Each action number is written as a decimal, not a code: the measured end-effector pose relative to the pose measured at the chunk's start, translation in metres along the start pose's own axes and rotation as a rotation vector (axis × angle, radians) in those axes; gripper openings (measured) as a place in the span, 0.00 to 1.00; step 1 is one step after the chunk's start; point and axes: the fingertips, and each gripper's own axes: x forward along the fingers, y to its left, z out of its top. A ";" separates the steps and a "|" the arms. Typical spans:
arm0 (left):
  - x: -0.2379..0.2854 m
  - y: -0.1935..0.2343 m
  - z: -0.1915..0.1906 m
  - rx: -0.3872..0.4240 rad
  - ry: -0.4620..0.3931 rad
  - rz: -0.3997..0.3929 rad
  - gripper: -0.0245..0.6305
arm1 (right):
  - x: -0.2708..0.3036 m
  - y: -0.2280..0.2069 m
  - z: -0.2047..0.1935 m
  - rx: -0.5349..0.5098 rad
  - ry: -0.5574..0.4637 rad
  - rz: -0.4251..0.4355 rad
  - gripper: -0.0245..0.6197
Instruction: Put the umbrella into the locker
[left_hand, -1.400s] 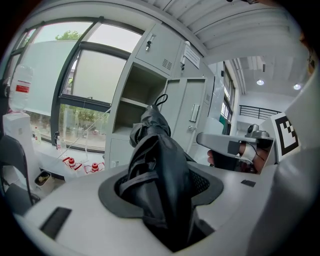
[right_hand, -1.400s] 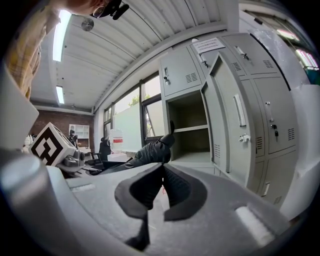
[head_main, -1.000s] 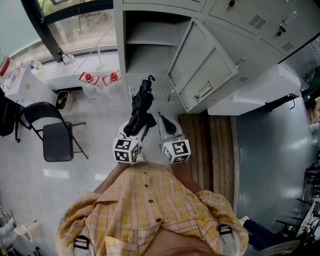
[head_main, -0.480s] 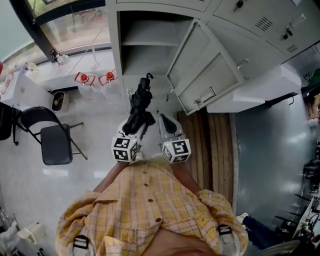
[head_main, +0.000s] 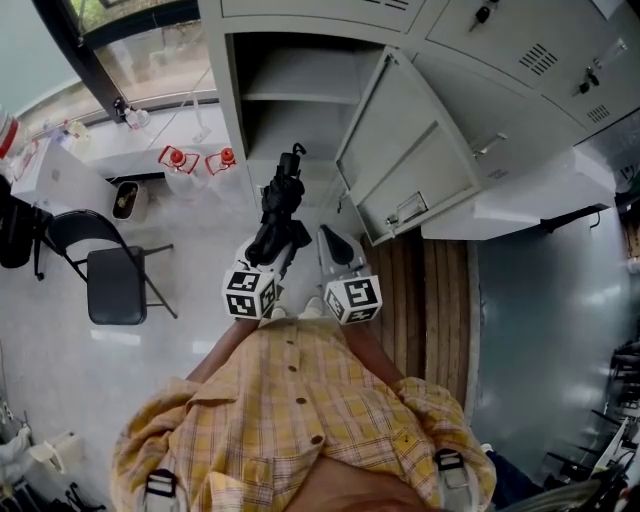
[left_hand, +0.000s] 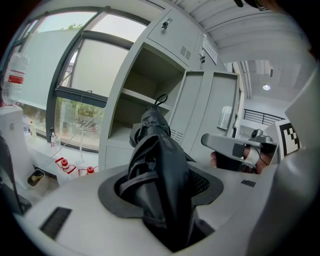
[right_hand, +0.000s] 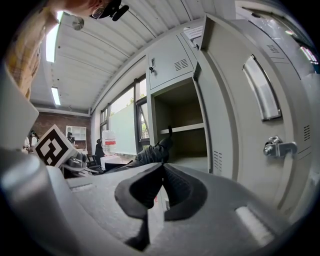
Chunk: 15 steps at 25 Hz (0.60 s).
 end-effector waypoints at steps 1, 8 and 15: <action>0.004 0.001 0.002 -0.003 -0.002 0.007 0.39 | 0.001 -0.002 0.000 -0.001 -0.003 0.006 0.03; 0.030 0.005 0.012 -0.013 -0.009 0.031 0.39 | 0.005 -0.021 0.000 -0.004 -0.006 0.025 0.03; 0.059 0.017 0.024 -0.032 -0.010 0.055 0.39 | 0.013 -0.034 -0.001 -0.008 -0.006 0.043 0.03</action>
